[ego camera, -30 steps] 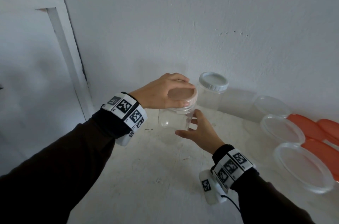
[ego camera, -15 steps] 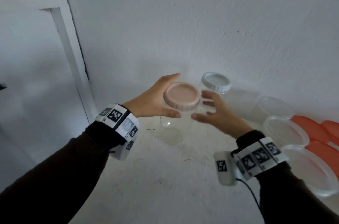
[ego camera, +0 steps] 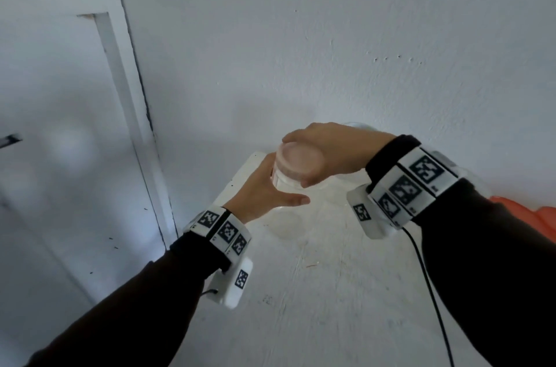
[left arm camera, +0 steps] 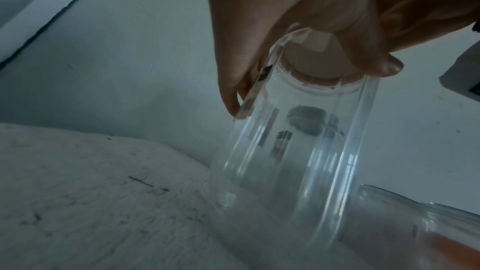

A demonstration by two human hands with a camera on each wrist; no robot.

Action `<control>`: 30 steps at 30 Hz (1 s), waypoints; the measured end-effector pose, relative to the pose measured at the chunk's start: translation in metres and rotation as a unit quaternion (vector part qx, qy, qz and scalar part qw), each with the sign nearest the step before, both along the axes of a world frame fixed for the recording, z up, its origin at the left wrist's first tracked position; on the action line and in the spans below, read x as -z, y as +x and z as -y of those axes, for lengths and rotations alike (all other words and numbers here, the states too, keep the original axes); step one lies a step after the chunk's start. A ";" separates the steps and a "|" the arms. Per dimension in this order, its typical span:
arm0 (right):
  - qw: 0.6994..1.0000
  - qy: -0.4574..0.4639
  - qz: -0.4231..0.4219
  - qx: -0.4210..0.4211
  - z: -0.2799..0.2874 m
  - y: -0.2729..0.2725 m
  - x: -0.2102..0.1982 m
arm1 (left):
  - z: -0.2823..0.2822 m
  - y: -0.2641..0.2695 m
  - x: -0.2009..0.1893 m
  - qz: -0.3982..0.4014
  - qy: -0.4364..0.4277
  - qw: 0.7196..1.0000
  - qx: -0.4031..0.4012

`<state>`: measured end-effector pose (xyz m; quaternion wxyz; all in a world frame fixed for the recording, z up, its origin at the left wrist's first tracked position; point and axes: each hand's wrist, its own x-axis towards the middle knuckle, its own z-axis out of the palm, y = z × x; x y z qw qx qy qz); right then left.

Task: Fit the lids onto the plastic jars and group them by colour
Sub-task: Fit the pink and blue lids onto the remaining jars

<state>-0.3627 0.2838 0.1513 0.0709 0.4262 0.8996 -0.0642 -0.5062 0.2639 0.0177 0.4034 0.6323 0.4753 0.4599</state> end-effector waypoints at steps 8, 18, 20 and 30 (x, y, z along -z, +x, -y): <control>0.998 -0.054 0.041 -0.006 -0.005 -0.002 -0.009 | -0.006 -0.008 -0.003 -0.015 -0.015 0.999 0.035; 0.994 -0.098 0.044 -0.027 -0.003 -0.004 -0.008 | -0.012 -0.013 -0.009 -0.016 -0.035 0.994 0.104; 0.994 -0.094 0.045 -0.027 -0.003 -0.005 -0.008 | -0.013 -0.014 -0.008 -0.010 -0.037 0.993 0.112; 0.997 0.019 0.059 0.047 0.000 -0.005 -0.004 | -0.011 -0.013 -0.005 0.009 -0.028 0.992 0.119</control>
